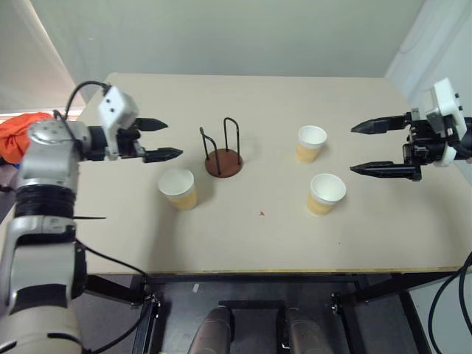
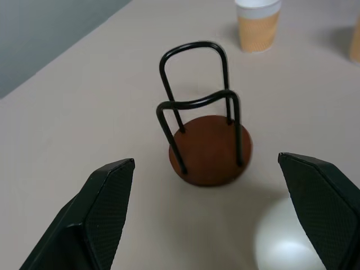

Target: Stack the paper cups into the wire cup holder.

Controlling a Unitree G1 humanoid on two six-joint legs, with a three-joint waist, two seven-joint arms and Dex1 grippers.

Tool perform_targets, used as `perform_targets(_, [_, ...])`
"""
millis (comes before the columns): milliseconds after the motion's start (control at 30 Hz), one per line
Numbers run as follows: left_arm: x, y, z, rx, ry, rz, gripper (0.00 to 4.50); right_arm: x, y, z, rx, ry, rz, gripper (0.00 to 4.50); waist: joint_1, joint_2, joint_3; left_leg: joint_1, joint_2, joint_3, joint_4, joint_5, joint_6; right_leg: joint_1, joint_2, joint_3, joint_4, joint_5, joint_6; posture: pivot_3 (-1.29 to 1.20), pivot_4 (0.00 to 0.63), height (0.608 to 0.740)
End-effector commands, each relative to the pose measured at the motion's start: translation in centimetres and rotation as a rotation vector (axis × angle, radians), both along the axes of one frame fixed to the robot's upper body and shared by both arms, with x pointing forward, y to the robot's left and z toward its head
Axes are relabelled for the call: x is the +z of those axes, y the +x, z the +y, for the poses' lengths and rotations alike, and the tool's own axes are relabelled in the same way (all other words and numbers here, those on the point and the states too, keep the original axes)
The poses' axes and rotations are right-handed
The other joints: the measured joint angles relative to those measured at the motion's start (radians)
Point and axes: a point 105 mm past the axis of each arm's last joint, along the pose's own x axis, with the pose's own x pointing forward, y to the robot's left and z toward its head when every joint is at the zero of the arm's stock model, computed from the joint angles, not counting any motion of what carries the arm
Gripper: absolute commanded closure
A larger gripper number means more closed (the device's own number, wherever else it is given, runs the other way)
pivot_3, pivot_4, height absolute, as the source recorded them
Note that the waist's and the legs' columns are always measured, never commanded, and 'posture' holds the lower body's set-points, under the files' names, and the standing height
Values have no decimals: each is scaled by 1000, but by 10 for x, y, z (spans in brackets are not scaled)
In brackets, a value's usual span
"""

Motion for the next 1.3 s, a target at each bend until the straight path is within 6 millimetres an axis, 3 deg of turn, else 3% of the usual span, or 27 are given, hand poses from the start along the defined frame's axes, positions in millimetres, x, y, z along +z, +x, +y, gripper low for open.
perform_targets(33, [1, 15, -6, 33, 28, -32, 19, 19, -10, 4, 8, 15, -74, 0, 0, 0, 0, -1, 0, 0, 1, 0, 0, 0, 0, 0, 0, 1, 1, 0, 150, 740])
perform_targets(267, [-13, 35, -20, 79, 76, -38, 19, 19, -16, -1, -37, 9, -85, 0, 2, 0, 0, -4, -2, 1, 7, -1, 2, 0, -1, 0, -2, 3, 6, 0, 150, 740])
perform_targets(467, [-8, 45, -36, 102, 61, -85, 19, 18, -22, -4, -74, 9, -90, 0, 7, 0, 0, -8, -3, 2, 12, 0, 3, 0, -1, 1, -3, 3, 10, 0, 150, 740])
perform_targets(667, [9, 59, -53, 178, -65, -160, 19, 17, -26, -5, -105, 14, -96, 0, 14, 0, 0, -9, -7, 4, 13, 2, 5, 0, -3, 3, -3, 2, 15, 0, 150, 740])
perform_targets(867, [8, 61, -64, 176, -88, -178, 19, 17, -30, -7, -134, 19, -101, 0, 14, -1, 0, -9, -13, 6, 13, 4, 6, 0, -3, 6, -3, 2, 22, 0, 150, 740])
perform_targets(1000, [2, 59, -71, 132, -95, -154, 874, 18, -32, -9, -147, 19, -106, 0, 14, -1, 0, -10, -16, 6, 13, 5, 6, 0, -4, 11, -3, 2, 28, 0, 150, 740])
perform_targets(1300, [-9, 53, -86, 49, -82, -133, 4067, 18, -33, -9, -158, 20, -114, 0, 15, -1, 0, -10, -21, 10, 15, 4, 11, 0, -6, 22, -4, 2, 36, 0, 150, 740])
